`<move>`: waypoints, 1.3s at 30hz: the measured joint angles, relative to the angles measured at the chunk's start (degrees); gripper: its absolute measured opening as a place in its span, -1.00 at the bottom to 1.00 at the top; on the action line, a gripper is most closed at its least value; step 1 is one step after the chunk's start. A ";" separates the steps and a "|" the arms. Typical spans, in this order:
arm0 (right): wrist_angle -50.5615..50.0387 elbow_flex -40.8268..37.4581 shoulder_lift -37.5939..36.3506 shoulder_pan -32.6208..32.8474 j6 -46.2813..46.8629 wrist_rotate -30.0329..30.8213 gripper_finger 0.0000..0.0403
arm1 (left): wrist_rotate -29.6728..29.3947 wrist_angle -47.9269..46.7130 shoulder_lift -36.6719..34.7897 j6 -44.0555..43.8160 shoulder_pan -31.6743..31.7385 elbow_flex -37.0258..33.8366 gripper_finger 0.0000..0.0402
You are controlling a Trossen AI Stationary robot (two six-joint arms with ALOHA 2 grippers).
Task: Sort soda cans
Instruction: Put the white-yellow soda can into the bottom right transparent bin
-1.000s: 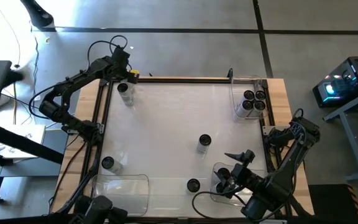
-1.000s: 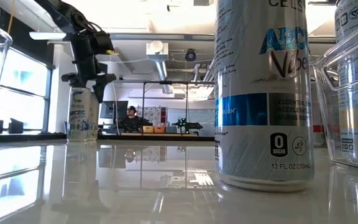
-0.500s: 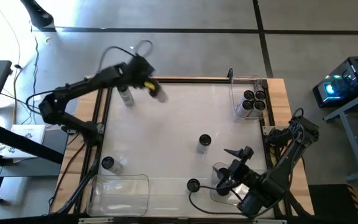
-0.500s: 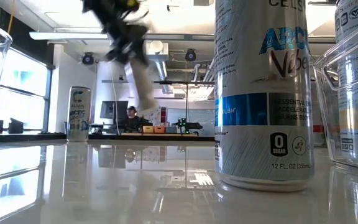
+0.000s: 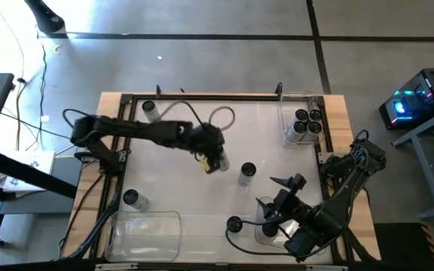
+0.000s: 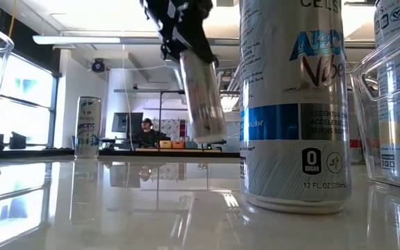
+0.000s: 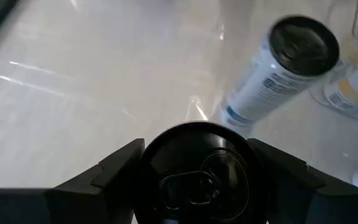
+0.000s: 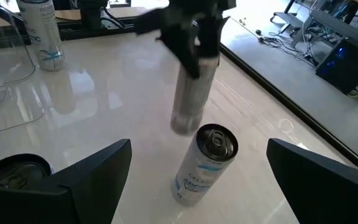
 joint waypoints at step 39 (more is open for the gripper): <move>38.20 -0.11 1.90 -32.33 -69.78 -36.07 0.84 | -26.27 -16.03 -19.94 -7.76 -11.61 -4.83 0.51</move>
